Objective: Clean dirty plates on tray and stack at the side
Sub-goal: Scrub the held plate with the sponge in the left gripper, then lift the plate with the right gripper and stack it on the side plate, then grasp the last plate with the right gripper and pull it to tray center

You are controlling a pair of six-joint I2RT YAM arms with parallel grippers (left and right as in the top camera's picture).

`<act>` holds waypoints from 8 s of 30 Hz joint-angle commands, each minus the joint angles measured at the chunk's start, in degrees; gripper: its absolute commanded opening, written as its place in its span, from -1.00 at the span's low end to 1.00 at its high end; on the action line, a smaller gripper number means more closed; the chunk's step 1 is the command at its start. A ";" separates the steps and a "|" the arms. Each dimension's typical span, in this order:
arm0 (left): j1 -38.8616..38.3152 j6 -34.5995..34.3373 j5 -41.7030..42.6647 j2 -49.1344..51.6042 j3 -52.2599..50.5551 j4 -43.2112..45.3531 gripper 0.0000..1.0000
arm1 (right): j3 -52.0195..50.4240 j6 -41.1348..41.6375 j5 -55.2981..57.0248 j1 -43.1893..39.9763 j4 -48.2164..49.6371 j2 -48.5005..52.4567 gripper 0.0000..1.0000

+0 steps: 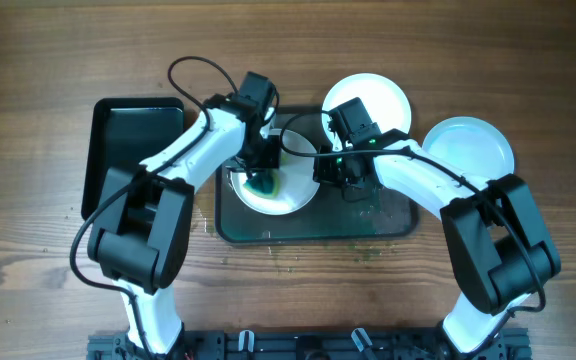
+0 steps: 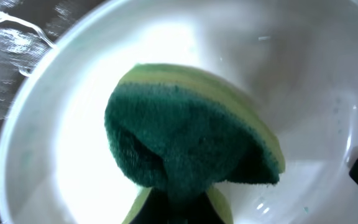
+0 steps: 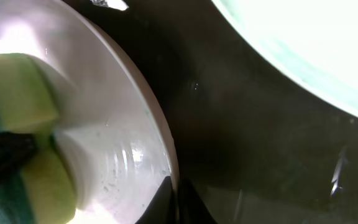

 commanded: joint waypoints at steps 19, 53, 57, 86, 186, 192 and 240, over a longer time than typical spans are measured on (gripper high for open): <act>-0.13 -16.98 -26.88 1.11 -6.49 4.90 -0.92 | 1.01 -1.11 -1.14 0.00 0.52 1.46 -0.91; 2.19 2.97 10.34 0.87 -5.88 -7.45 -0.92 | 0.98 -1.36 -3.52 -0.07 1.18 1.73 -0.92; 3.15 -0.17 10.29 0.79 -4.07 -0.81 -0.92 | 0.94 -2.05 -5.03 -0.37 1.09 2.08 -0.91; -1.66 -3.76 13.44 3.26 -1.66 8.72 -0.92 | 0.94 3.10 -6.05 -0.55 1.99 4.81 -0.91; 7.48 -13.73 -13.46 3.15 20.96 -19.02 -0.92 | 8.33 -23.91 2.21 -45.38 -28.30 -15.23 -0.21; 7.48 -13.73 -13.49 3.15 20.96 -18.99 -0.92 | 9.68 -16.44 1.73 -29.31 -18.93 -12.52 -0.14; 1.22 -13.68 -4.46 3.34 18.67 -13.25 -0.92 | 5.99 -0.33 -2.23 -10.47 -11.72 6.34 -0.92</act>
